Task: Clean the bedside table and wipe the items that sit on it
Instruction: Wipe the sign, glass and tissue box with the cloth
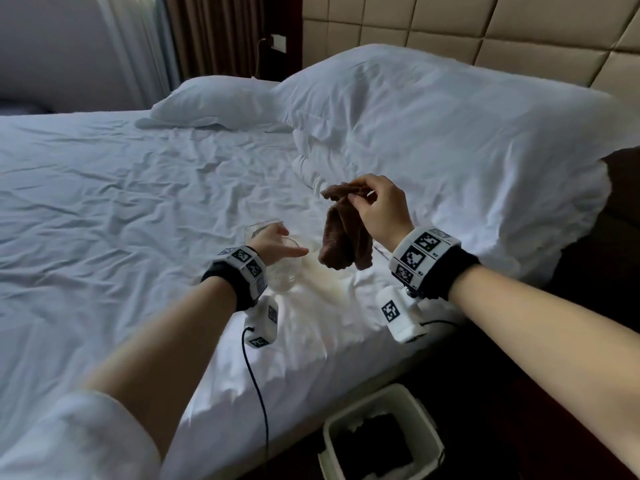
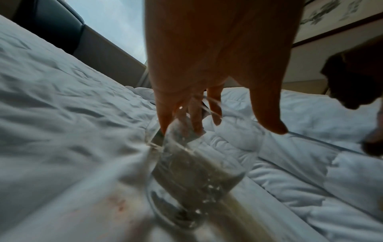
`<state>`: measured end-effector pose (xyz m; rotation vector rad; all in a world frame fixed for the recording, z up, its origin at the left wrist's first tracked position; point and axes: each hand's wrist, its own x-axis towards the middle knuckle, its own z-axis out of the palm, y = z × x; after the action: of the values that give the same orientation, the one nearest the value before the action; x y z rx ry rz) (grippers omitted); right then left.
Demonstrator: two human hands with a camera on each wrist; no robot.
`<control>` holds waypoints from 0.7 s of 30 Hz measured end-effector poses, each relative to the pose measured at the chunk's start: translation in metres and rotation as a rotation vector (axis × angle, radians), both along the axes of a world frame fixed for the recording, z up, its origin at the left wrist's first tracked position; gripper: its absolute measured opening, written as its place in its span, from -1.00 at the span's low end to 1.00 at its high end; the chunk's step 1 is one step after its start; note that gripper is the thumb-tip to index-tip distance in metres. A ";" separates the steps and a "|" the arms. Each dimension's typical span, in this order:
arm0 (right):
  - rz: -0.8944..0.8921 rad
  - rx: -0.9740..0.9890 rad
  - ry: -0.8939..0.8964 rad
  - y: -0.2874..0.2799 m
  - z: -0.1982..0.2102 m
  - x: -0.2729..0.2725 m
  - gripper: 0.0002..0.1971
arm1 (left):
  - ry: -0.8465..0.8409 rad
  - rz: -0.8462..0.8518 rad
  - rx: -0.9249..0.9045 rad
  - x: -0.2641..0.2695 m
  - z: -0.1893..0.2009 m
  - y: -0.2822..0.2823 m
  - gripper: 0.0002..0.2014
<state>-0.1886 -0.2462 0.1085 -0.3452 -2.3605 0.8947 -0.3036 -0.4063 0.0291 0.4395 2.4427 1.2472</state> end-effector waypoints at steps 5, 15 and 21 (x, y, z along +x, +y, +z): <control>-0.009 -0.008 -0.021 -0.003 -0.016 -0.004 -0.79 | 0.049 -0.178 -0.335 0.003 0.000 -0.011 -0.11; -0.012 -0.015 0.042 0.005 0.023 0.005 -0.79 | -0.036 -0.117 -0.063 0.005 0.067 0.003 -0.34; -0.017 -0.003 0.227 0.037 0.088 0.027 -0.82 | 0.050 -0.236 0.175 0.014 0.161 0.041 -0.36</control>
<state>-0.1619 -0.2089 0.1965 -0.2502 -2.1457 0.8808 -0.2897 -0.3657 0.1904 0.7912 2.2494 1.3645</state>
